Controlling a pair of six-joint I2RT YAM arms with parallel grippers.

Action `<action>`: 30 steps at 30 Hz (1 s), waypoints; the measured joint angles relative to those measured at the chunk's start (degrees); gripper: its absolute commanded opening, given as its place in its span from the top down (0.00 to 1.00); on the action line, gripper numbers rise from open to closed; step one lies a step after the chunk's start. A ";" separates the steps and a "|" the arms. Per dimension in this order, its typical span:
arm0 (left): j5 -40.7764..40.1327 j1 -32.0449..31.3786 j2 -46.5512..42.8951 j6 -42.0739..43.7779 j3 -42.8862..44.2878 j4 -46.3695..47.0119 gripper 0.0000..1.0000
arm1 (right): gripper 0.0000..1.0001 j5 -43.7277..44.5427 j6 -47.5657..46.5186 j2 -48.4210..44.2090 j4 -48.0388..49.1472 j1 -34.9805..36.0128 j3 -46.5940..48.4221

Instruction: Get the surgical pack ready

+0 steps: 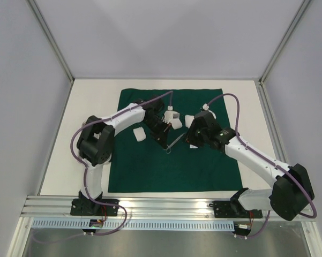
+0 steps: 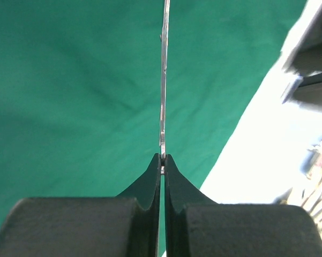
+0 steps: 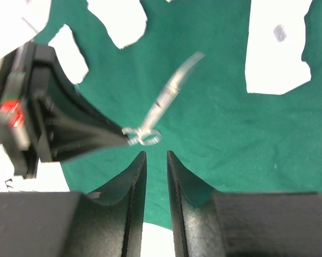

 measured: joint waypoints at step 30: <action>-2.99 66.27 -18.91 21.40 -25.86 -12.83 1.00 | 0.76 1.68 -4.85 3.52 -1.73 -0.15 2.80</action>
